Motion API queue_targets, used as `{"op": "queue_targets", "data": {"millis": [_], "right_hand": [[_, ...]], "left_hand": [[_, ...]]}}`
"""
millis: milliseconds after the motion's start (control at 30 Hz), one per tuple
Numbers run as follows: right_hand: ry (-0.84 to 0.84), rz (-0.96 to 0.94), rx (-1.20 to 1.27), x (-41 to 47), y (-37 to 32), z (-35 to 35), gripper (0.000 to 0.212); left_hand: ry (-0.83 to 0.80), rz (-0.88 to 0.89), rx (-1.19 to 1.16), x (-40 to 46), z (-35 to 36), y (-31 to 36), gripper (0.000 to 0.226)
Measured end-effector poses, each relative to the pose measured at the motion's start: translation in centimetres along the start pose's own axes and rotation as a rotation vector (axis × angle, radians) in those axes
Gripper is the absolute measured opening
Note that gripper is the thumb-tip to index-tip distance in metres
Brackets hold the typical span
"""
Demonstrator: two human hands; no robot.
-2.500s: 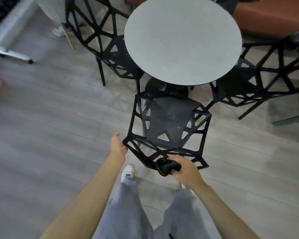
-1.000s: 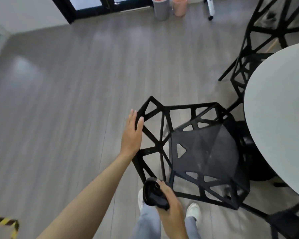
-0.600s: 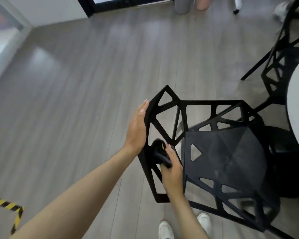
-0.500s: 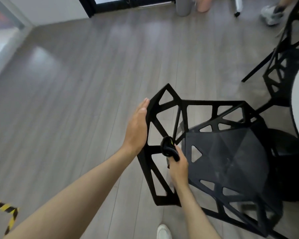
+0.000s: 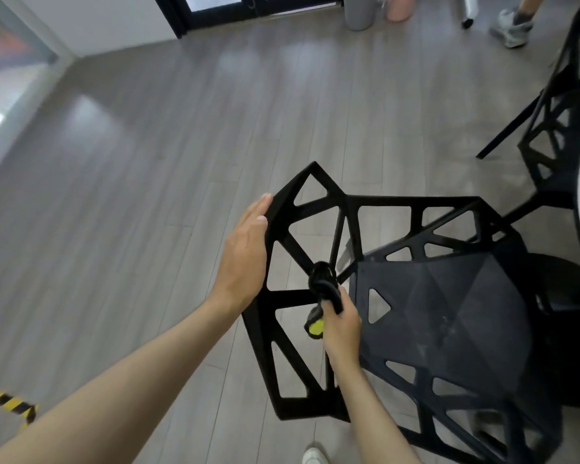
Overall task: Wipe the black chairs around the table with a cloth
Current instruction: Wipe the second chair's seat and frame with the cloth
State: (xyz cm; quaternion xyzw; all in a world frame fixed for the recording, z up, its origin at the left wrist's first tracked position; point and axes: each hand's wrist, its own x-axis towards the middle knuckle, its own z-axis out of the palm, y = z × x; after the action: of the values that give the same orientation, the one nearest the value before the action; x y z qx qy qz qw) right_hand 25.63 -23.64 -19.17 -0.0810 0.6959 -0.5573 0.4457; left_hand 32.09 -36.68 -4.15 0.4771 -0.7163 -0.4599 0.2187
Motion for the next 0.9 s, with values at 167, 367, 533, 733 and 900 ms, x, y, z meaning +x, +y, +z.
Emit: {"op": "queue_targets", "data": {"millis": [167, 367, 533, 733, 900], "right_hand": [[-0.051, -0.252, 0.103, -1.1, -7.9, 4.1, 0.053], [-0.14, -0.481, -0.032, -0.4, -5.6, 3.4, 0.062], [0.0, -0.102, -0.157, 2.2, -1.0, -1.4, 0.036], [-0.175, -0.454, 0.005, -3.1, -7.4, 2.6, 0.041], [-0.314, -0.484, -0.15, -8.9, -2.1, -1.7, 0.057]], "left_hand": [[0.03, 0.001, -0.012, 0.1, 0.2, 0.2, 0.058], [0.074, -0.027, -0.035, 0.0, 0.1, 0.0, 0.054], [0.051, -0.003, 0.043, -0.2, 0.2, 0.7, 0.05], [0.078, -0.012, 0.062, 0.0, 0.5, 0.9, 0.049], [0.078, -0.012, 0.127, -0.1, 0.4, 1.1, 0.054]]}}
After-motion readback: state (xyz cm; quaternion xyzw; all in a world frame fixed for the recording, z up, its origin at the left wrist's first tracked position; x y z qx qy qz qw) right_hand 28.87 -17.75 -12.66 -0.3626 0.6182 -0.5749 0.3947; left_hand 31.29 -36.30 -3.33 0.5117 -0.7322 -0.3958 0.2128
